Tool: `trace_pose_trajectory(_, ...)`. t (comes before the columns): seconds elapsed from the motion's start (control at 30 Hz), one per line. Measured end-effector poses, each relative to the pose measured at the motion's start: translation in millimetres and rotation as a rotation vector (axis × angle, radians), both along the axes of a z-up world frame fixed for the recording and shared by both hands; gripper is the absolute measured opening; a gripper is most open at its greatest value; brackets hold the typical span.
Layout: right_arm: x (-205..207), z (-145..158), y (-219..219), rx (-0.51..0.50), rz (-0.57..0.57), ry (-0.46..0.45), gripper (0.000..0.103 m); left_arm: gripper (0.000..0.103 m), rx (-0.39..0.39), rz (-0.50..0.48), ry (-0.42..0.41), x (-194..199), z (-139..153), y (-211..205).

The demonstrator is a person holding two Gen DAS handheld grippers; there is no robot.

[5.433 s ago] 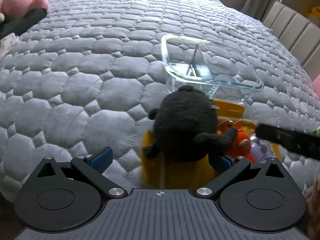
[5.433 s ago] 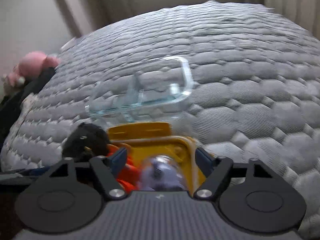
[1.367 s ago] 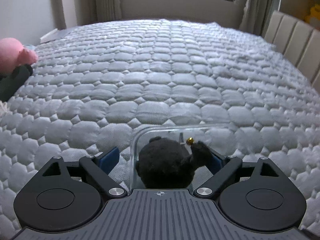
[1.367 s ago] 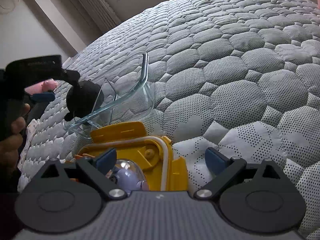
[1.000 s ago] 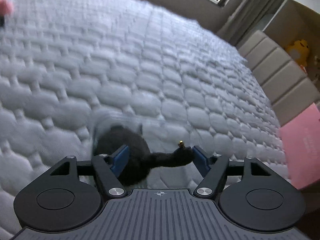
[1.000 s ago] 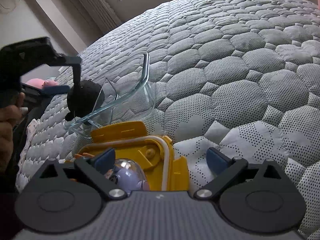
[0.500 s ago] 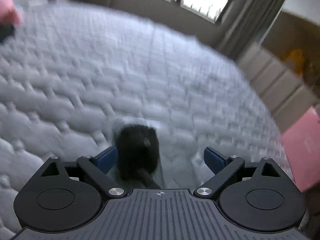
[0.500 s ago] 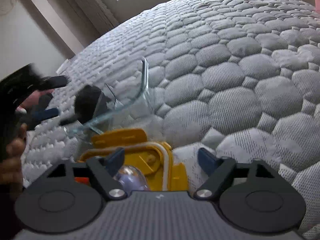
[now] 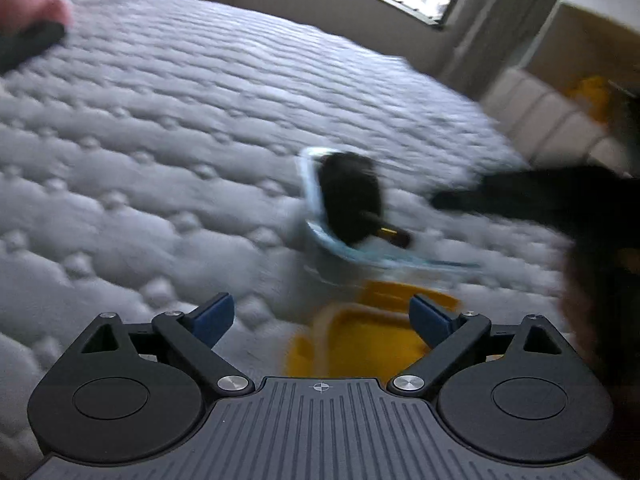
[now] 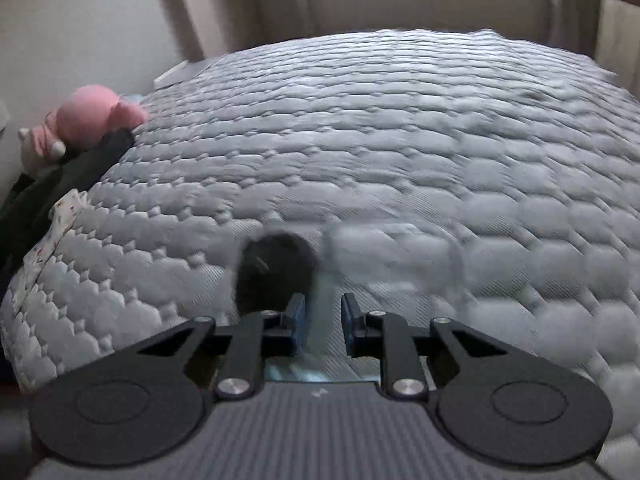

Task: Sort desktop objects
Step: 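Carry the black plush toy with the left gripper toward the right gripper, then grasp the black plush toy with the right gripper from the left gripper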

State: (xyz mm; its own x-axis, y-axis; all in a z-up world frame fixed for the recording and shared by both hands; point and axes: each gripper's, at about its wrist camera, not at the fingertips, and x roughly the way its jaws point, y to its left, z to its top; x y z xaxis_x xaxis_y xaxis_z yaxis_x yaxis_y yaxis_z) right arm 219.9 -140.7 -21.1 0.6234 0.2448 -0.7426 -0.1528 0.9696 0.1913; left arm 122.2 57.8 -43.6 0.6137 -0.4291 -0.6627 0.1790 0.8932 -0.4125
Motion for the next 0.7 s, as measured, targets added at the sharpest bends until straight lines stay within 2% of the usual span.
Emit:
trace_pose_trajectory(0.13,40.7,-4.9,29.3,-0.05,-0.016,-0.039,0.02,0.099,-0.037,0.025,0.019,-0.9,-8.0,9.3)
trace_pose_trajectory(0.27,63.8,-23.8,36.3,-0.033,-0.013,0.032,0.021,0.099,-0.039,0.053,0.037,-4.3,-14.8,23.4)
trace_pose_trajectory(0.43,38.8,-16.7,25.6,0.01,0.018,0.093,0.022,0.099,-0.031,0.108,0.029,0.1,-20.2,38.5)
trace_pose_trajectory(0.57,17.1,-0.5,29.3,-0.034,0.126,0.202,0.023,0.1,-0.009,0.103,0.034,1.5,-21.9,35.6)
trace_pose_trajectory(0.6,13.2,3.5,29.4,-0.031,0.139,0.213,0.026,0.1,0.002,0.082,0.044,0.9,-22.1,31.6)
trace_pose_trajectory(0.63,10.7,9.6,28.8,-0.038,0.118,0.174,0.031,0.1,0.016,0.057,0.058,0.1,-22.4,26.7)
trace_pose_trajectory(0.7,8.8,21.1,30.1,-0.096,0.066,0.045,0.082,0.1,0.046,0.01,0.084,-1.7,-23.2,16.6)
